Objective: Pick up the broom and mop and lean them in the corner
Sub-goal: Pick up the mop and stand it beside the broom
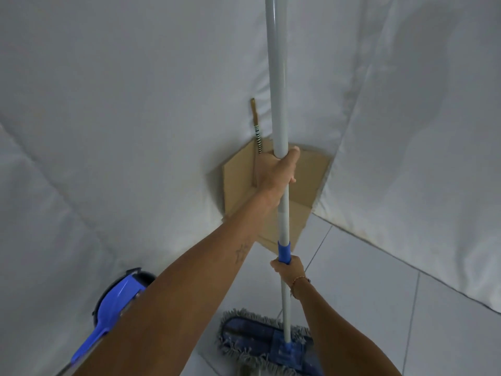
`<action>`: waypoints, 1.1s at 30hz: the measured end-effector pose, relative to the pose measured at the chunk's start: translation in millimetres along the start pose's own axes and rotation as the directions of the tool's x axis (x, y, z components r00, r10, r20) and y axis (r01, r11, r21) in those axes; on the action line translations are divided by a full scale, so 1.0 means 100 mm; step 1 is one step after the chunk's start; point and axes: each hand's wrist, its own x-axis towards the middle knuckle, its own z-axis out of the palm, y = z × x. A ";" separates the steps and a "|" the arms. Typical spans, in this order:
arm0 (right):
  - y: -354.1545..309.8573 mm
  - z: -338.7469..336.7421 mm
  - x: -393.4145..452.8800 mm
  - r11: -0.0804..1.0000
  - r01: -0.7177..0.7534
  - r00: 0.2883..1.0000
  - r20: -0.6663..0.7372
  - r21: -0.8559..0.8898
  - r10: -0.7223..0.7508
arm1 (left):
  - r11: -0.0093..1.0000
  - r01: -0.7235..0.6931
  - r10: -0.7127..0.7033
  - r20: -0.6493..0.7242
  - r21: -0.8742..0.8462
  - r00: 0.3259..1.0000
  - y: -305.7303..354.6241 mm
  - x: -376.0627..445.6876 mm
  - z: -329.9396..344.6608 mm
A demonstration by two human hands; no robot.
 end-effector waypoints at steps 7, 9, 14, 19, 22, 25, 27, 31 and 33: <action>-0.70 -0.67 1.33 0.999 -0.019 0.999 -0.032 0.050 0.021 | 0.995 -0.033 0.037 -0.046 0.094 0.998 0.05 1.24 1.14; -0.88 -0.95 1.75 0.999 -0.035 0.999 -0.029 0.041 0.036 | 0.989 -0.084 0.091 -0.056 0.125 0.994 0.07 1.56 1.56; -1.32 -1.52 2.63 0.999 -0.023 1.000 0.018 0.030 0.023 | 0.971 -0.156 0.171 -0.068 0.184 0.983 -0.04 2.32 2.37; -1.64 -1.81 3.46 1.000 -0.015 0.992 0.126 -0.022 0.018 | 0.976 -0.158 0.183 -0.165 0.153 0.969 -0.18 3.06 2.83; -1.93 -1.93 3.90 0.998 0.010 0.977 0.215 -0.061 0.003 | 0.976 -0.134 0.171 -0.230 0.170 0.958 -0.16 3.53 3.01; -2.19 -1.99 4.25 0.996 0.047 0.967 0.254 -0.074 -0.027 | 0.978 -0.115 0.166 -0.318 0.172 0.933 -0.12 3.97 3.04; -2.35 -1.96 4.46 0.991 0.061 0.955 0.296 -0.119 -0.023 | 0.977 -0.115 0.177 -0.383 0.178 0.907 -0.14 4.25 3.03; -2.63 -1.83 4.80 0.981 0.103 0.937 0.348 -0.164 -0.040 | 0.974 -0.124 0.197 -0.431 0.190 0.881 -0.22 4.70 2.88; -2.76 -1.70 4.98 0.979 0.119 0.923 0.382 -0.166 -0.047 | 0.975 -0.108 0.185 -0.451 0.192 0.873 -0.27 4.92 2.77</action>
